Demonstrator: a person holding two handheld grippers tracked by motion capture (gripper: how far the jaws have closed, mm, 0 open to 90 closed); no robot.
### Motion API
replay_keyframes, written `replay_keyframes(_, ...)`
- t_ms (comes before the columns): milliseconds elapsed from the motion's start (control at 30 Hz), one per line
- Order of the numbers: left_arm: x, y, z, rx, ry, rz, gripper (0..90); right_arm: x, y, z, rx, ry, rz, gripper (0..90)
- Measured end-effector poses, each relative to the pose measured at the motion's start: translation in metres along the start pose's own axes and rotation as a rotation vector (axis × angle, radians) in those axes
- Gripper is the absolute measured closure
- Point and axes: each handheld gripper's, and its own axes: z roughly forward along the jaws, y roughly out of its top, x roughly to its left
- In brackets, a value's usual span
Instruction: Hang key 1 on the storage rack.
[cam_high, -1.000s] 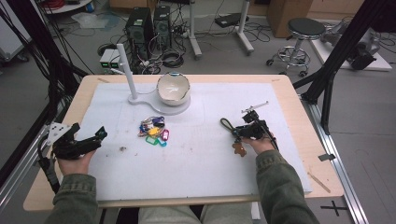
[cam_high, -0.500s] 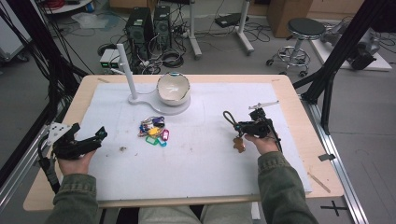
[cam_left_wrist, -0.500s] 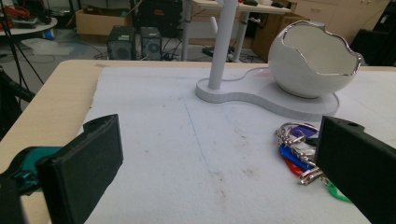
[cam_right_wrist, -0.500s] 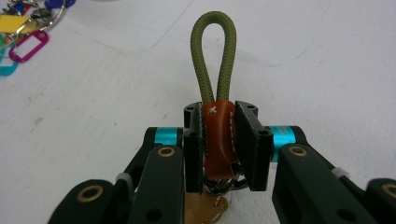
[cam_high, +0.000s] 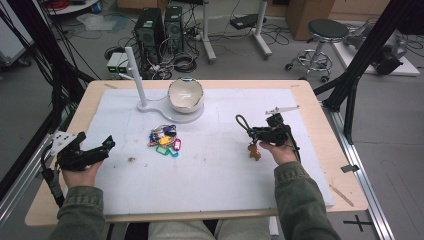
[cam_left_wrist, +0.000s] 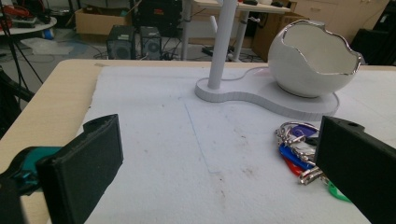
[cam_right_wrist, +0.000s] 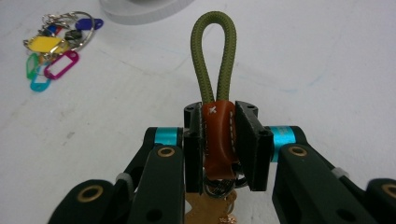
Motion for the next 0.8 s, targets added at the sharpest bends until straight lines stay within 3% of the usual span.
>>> replay_keyframes(800,0.000,0.000,0.000,-0.001,-0.006,0.001,1.7,0.041,0.054,0.004,-0.030,0.050,-0.100,73.6)
